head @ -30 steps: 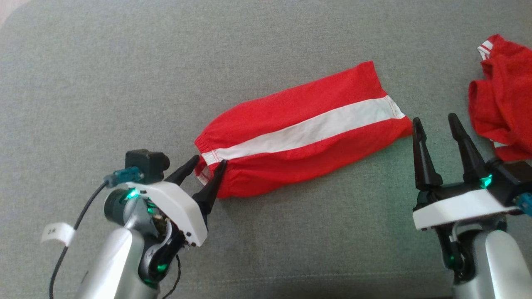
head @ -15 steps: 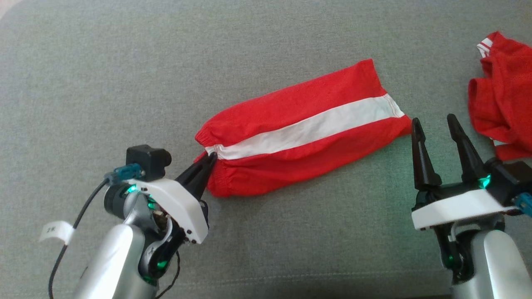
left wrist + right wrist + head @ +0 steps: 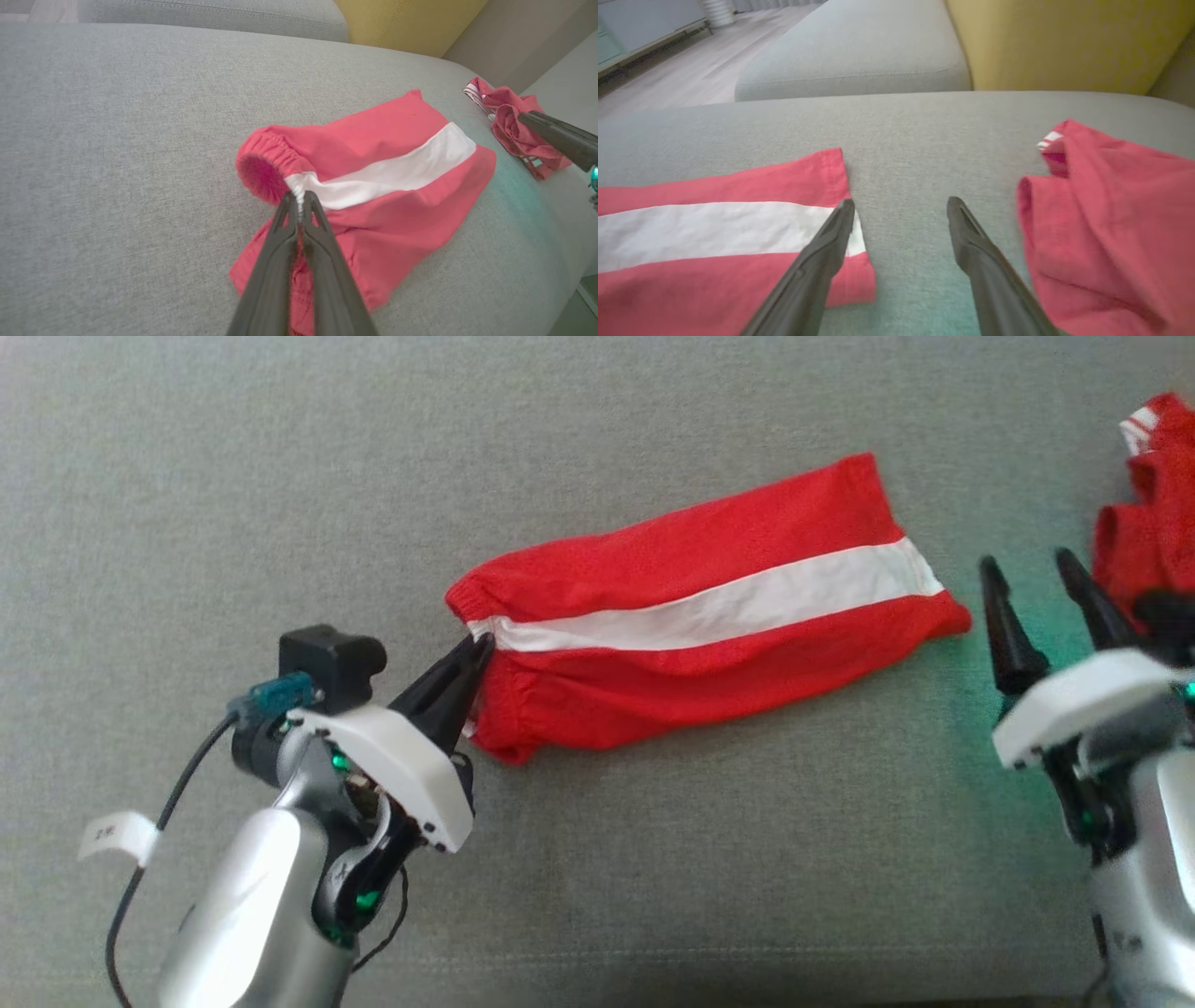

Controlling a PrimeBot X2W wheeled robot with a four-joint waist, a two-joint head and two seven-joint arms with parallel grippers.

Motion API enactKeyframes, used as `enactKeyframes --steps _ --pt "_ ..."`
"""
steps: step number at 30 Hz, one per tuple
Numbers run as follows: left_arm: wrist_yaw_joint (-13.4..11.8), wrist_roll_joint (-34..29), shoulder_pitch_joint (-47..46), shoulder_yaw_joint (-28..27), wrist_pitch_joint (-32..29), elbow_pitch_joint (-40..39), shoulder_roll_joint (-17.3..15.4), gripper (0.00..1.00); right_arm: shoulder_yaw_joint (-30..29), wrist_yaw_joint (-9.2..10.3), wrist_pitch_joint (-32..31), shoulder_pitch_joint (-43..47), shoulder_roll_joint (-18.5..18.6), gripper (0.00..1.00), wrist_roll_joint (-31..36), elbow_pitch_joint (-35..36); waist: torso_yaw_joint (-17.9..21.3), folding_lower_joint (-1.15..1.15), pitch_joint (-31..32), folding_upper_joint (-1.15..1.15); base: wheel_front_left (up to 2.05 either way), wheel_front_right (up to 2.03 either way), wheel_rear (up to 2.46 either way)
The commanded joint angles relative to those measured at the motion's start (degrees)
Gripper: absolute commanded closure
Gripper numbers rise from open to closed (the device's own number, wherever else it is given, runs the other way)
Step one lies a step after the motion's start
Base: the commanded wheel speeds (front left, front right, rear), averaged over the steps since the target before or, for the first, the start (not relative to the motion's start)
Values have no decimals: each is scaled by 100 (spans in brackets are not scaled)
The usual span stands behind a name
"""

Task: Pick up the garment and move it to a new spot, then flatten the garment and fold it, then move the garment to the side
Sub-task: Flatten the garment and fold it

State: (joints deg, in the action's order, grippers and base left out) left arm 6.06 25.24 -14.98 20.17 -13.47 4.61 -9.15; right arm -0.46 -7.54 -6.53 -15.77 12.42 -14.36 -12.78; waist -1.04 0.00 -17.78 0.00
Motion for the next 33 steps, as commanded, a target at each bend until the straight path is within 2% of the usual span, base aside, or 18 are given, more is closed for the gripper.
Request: enactKeyframes --steps 1,6,12,13,14,15,16,20,27,33 --pt "4 -71 -259 -141 56 -233 -119 100 231 5 -78 -248 146 0 -92 60 -58 0 -82 0 0 0 0" --pt "28 -80 -403 -28 125 -192 -98 100 904 5 -604 -839 497 0 -455 -690 -185 0 -233 0 0 0 0" --pt "41 -79 -479 42 197 -113 -98 100 1358 5 -1168 -1046 675 1 -668 -1194 -234 0 -304 0 0 0 0" --pt "42 -75 -485 47 209 -97 -101 100 1427 5 -1252 -1048 697 19 -700 -1233 -236 0 -305 0 0 0 0" --pt "43 -71 -490 50 221 -82 -103 100 1495 5 -1316 -1046 728 53 -713 -1256 -238 0 -305 0 0 0 0" --pt "43 -69 -492 52 230 -70 -106 100 1563 5 -1389 -1032 749 70 -734 -1270 -237 0 -304 0 0 0 0" --pt "41 -67 -492 52 239 -59 -111 100 1626 5 -1460 -1013 769 100 -764 -1274 -235 0 -301 0 0 0 0" --pt "20 -69 -479 49 289 -26 -130 100 1635 5 -1410 -928 844 100 -801 -1166 -225 0 -268 0 0 0 0" --pt "-29 -127 -422 -2 517 -97 -215 100 915 5 -585 -639 663 100 -678 -631 -204 0 -127 0 0 0 0" --pt "-100 -179 -362 -92 620 -326 -360 100 474 5 -416 -364 456 100 -548 97 -154 0 4 0 0 0 0"
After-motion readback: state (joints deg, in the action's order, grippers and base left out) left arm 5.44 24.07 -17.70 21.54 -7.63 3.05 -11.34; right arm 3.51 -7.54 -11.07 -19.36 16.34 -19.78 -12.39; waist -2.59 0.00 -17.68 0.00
